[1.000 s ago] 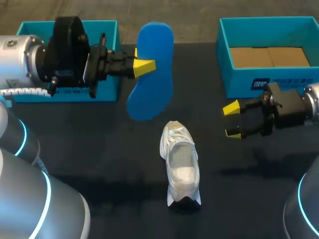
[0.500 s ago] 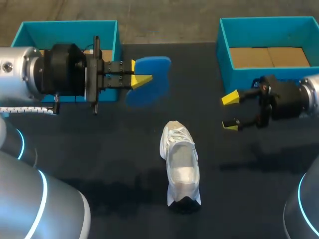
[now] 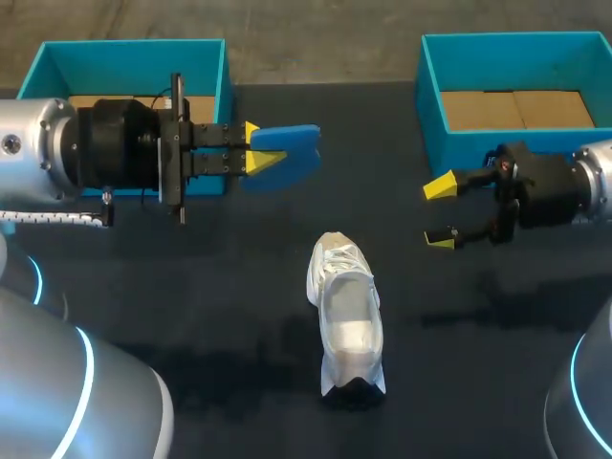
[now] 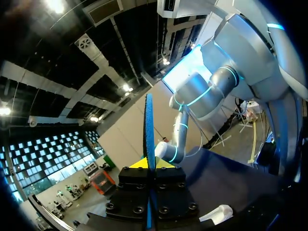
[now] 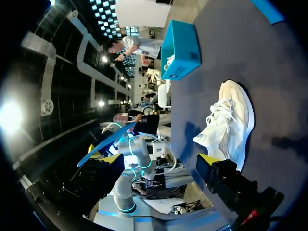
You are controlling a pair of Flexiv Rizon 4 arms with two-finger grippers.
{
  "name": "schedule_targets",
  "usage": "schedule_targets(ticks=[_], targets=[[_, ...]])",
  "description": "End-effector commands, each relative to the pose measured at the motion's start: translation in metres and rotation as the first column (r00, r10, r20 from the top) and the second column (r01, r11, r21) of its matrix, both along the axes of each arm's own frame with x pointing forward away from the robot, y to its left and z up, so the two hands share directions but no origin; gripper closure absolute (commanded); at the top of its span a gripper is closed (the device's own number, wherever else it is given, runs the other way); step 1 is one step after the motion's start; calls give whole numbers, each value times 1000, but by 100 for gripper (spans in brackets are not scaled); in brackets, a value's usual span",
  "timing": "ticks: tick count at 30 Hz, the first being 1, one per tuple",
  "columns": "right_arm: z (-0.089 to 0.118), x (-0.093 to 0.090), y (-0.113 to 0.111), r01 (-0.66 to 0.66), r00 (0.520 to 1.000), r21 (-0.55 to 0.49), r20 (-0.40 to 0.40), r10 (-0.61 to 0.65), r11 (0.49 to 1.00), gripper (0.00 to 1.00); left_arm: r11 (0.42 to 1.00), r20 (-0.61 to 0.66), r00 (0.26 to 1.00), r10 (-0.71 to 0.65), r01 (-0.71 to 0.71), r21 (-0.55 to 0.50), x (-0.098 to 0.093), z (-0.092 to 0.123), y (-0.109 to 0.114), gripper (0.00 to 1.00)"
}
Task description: Take the shoe out of the shoebox, open the shoe tongue, remove and reinsert the insole, then place the shoe into the shoebox
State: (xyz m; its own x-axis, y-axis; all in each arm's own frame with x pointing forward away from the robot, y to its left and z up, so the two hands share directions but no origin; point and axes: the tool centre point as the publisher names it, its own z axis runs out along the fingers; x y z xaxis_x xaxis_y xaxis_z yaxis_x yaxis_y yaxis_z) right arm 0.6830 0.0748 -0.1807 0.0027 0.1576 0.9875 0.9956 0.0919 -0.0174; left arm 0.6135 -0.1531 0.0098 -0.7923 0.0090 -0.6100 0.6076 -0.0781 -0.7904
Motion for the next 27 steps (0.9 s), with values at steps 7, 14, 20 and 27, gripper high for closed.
schedule_targets(ticks=[7, 14, 20, 27], targets=[[0, 0, 1, 2, 1000, 0, 0, -2, 1000, 0, 1000, 19, 1000, 0, 0, 3, 0, -1, -2, 100], [0, 0, 1, 2, 1000, 0, 0, -2, 1000, 0, 998, 153, 988, -34, 24, 65, -3, -14, -8, 100], [0, 0, 1, 2, 1000, 0, 0, -2, 1000, 0, 995, 240, 970, -35, 11, 98, -3, -23, -12, 100], [0, 0, 1, 2, 1000, 0, 0, -2, 1000, 0, 992, 315, 948, -50, 9, 128, -9, -33, -16, 100]])
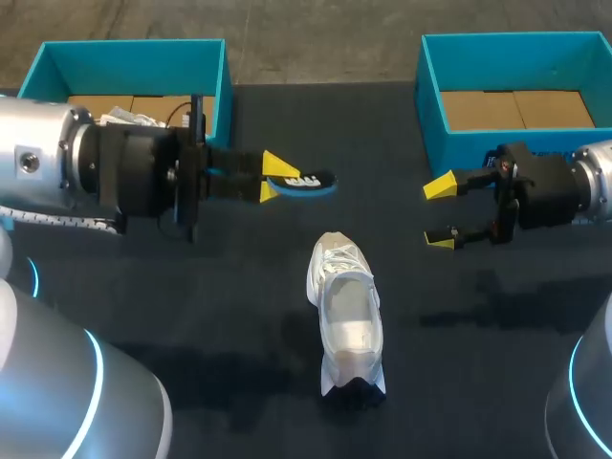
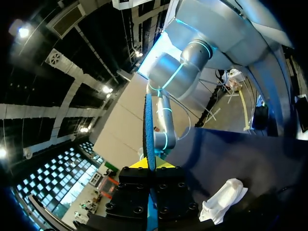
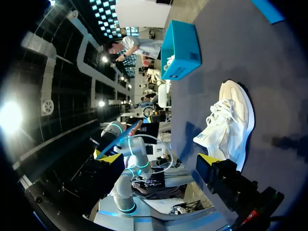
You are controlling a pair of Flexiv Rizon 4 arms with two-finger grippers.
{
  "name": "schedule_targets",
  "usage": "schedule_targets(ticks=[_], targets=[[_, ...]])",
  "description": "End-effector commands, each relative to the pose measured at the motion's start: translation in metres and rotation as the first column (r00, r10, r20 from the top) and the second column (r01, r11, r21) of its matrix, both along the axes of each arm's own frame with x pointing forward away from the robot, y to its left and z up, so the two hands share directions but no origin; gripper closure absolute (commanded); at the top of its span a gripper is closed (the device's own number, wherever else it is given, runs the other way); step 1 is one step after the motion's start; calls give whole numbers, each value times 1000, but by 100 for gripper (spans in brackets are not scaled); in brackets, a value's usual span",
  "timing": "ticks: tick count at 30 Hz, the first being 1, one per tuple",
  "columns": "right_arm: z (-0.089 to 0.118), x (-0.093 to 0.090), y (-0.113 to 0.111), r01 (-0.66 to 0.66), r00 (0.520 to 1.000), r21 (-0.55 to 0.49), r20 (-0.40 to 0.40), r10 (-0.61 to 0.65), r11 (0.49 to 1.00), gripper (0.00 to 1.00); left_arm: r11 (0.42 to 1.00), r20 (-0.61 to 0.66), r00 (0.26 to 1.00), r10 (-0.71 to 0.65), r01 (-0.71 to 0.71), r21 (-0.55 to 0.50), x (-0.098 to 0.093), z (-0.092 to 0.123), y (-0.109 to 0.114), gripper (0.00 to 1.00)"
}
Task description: Take the shoe out of the shoebox, open the shoe tongue, remove and reinsert the insole, then place the shoe into the shoebox
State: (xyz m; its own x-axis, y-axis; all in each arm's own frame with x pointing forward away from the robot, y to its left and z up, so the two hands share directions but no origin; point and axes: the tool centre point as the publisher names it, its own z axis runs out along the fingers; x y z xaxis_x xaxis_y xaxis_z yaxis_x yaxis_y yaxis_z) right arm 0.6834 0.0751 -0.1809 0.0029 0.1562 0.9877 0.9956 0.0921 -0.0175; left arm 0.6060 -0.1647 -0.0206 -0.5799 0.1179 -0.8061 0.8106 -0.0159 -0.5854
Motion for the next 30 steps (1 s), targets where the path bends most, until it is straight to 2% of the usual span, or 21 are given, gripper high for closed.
schedule_targets(ticks=[1, 5, 13, 30], targets=[[0, -1, 1, 2, 1000, -2, 1, -2, 1000, 0, 1000, 55, 998, -5, 5, 4, -3, -3, -5, 100], [0, -1, 1, 2, 1000, -2, 1, -2, 1000, 0, 1000, 140, 990, -22, 23, 1, -8, -6, -6, 100], [0, -1, 1, 2, 1000, -2, 1, -2, 1000, 0, 996, 276, 958, -82, 85, 3, -18, -24, -11, 100], [0, -1, 1, 2, 1000, -2, 1, -2, 1000, 0, 991, 277, 951, -136, 130, 37, -27, -36, -18, 100]])
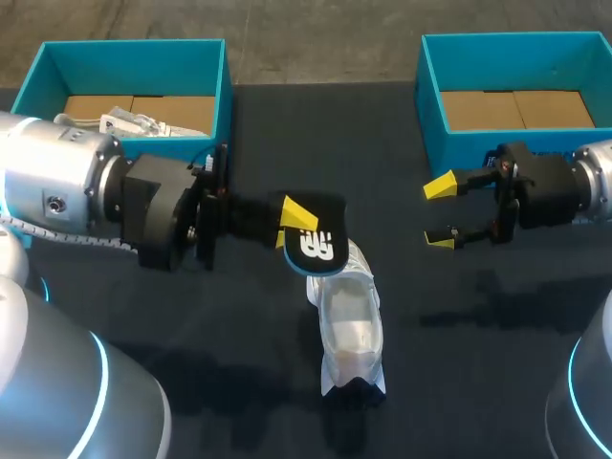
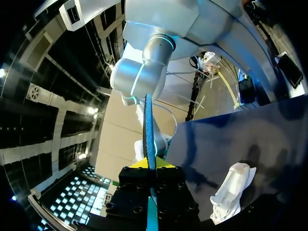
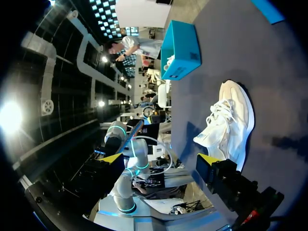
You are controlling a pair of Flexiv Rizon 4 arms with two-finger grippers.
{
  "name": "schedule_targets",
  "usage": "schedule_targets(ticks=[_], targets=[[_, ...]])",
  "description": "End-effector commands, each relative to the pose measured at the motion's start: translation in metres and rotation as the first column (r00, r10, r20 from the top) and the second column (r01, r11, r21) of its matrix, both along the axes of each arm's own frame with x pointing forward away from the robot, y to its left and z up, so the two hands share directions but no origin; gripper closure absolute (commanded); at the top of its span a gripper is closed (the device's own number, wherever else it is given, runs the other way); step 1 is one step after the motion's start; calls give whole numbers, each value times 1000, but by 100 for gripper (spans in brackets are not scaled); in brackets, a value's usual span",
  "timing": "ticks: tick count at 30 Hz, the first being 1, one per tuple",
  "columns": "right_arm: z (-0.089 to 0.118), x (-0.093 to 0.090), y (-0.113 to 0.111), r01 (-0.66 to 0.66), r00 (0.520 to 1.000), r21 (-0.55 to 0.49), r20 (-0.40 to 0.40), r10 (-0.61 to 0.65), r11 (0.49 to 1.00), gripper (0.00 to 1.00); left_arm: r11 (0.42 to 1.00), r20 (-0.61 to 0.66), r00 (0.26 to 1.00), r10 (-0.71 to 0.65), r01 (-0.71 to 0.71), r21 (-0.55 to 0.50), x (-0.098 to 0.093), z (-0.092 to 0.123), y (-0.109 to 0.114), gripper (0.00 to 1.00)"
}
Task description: Take the shoe out of the shoebox, open the shoe tongue, remove and reinsert the insole, then place the shoe into the shoebox
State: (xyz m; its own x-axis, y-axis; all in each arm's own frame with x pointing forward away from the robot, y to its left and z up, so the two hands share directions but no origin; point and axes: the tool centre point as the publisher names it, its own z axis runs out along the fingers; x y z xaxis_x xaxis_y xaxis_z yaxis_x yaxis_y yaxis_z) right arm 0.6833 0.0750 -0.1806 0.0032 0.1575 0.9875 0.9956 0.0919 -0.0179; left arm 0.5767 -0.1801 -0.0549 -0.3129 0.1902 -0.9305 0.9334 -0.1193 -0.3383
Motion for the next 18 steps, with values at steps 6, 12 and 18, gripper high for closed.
schedule_targets(ticks=[6, 12, 18], targets=[[-1, -1, 1, 2, 1000, -1, 1, -2, 1000, 0, 998, 12, 998, -67, 67, -8, -1, -5, -6, 100], [-1, -1, 1, 2, 1000, -1, 1, -2, 1000, 0, 994, 25, 993, -112, 112, -16, 0, -6, -11, 100], [-1, -1, 1, 2, 1000, -1, 1, -2, 1000, 0, 993, 29, 993, -119, 119, -7, 6, -6, -10, 100]])
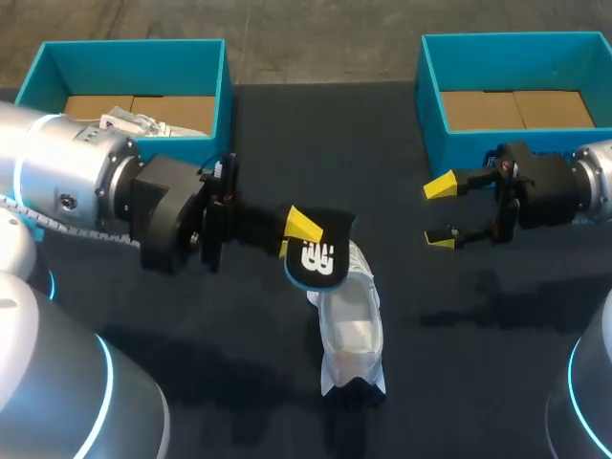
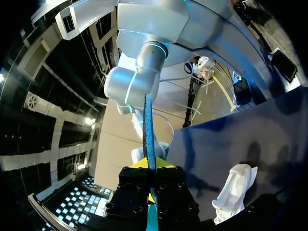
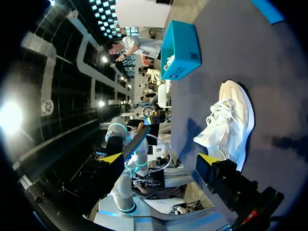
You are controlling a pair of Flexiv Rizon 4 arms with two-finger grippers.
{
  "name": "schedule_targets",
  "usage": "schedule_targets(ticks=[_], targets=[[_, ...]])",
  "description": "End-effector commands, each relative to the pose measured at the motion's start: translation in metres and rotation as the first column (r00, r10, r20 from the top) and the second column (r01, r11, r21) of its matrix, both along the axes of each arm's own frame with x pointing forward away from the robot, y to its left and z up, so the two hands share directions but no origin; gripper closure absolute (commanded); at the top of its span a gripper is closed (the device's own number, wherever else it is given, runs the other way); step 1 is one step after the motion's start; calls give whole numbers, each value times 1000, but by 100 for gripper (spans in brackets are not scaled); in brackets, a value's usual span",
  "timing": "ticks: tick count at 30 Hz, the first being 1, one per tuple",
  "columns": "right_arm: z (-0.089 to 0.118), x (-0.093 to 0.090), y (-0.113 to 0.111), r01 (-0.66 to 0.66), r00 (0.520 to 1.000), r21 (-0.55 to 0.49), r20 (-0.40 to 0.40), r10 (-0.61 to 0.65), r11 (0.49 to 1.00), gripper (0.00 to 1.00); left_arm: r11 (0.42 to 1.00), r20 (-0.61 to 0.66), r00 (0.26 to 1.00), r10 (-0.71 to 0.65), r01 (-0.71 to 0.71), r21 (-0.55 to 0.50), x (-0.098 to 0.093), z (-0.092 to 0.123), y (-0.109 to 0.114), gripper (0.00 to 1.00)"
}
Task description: Take the shoe out of the shoebox, open the shoe tongue, remove and reinsert the insole, then place the shoe into the shoebox
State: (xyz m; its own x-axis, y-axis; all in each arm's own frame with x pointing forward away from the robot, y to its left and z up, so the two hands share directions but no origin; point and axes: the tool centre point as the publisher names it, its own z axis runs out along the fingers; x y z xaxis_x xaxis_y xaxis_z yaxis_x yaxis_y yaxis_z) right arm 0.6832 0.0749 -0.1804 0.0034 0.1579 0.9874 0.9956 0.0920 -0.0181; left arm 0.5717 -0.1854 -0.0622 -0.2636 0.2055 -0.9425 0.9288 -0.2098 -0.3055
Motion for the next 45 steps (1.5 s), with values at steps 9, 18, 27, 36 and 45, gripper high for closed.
schedule_targets(ticks=[9, 18, 27, 36, 45], targets=[[-1, 0, 1, 2, 1000, 0, 1, -2, 1000, 0, 999, -10, 999, -45, 45, -18, 19, 2, -6, 100], [-1, 0, 1, 2, 1000, 0, 1, -2, 1000, 0, 999, -6, 999, -47, 47, -3, 28, 0, -13, 100], [-1, 0, 1, 2, 1000, 0, 1, -2, 1000, 0, 999, 66, 997, -28, 30, -34, 26, -3, -18, 100], [-1, 0, 1, 2, 1000, 0, 1, -2, 1000, 0, 1000, 99, 995, 26, -25, -4, 26, -15, -20, 100], [-1, 0, 1, 2, 1000, 0, 1, -2, 1000, 0, 998, 237, 970, 59, -55, -26, 19, -18, -25, 100]])
